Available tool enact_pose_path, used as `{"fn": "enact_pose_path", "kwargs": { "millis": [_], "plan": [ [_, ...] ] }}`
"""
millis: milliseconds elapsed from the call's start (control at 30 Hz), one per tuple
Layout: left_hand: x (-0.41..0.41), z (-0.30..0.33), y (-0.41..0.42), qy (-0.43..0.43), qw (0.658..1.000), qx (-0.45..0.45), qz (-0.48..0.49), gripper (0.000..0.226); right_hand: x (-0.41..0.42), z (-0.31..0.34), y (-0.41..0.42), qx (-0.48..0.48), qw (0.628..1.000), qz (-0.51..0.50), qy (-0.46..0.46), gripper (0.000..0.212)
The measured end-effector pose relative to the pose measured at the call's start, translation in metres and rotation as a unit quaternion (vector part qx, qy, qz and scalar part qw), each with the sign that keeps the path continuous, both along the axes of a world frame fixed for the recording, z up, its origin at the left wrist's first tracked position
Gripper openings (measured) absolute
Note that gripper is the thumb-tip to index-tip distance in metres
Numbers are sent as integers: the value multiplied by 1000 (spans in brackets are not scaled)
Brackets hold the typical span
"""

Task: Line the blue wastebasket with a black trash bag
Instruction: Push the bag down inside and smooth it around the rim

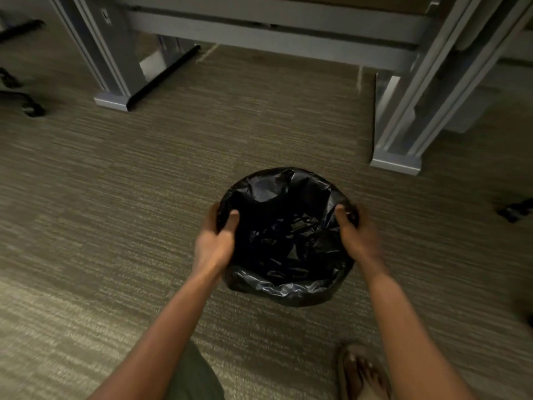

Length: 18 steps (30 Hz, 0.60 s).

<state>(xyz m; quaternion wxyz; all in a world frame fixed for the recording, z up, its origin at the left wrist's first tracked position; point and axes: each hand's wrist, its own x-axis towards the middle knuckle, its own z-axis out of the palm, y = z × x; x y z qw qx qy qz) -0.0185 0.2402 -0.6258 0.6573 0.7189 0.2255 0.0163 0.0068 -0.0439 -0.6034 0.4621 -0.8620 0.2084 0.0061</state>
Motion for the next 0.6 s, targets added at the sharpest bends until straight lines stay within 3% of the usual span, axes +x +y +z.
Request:
{"fn": "enact_pose_path", "kwargs": {
  "millis": [67,200,267,400,533,600],
  "plan": [
    [-7,-3,-10,-16,999,38,2,59,-7,-11,6,66,998,-2,-13,55],
    [-13,-5,-18,-48,997,48,28,64,-7,-18,8,253,963,-89,-36,67],
    [-15,-5,-22,-48,997,30,43,67,-12,-17,9,303,947,-96,-41,65],
    [-18,5,-17,-62,992,58,94,78,-23,-6,9,351,924,-134,-63,84],
    [-32,4,-13,-64,993,64,73,83,-39,-15,14,305,935,-164,-82,37],
    [-37,3,-22,-55,997,25,44,78,-44,-22,20,327,928,-162,-70,37]
  ]
}}
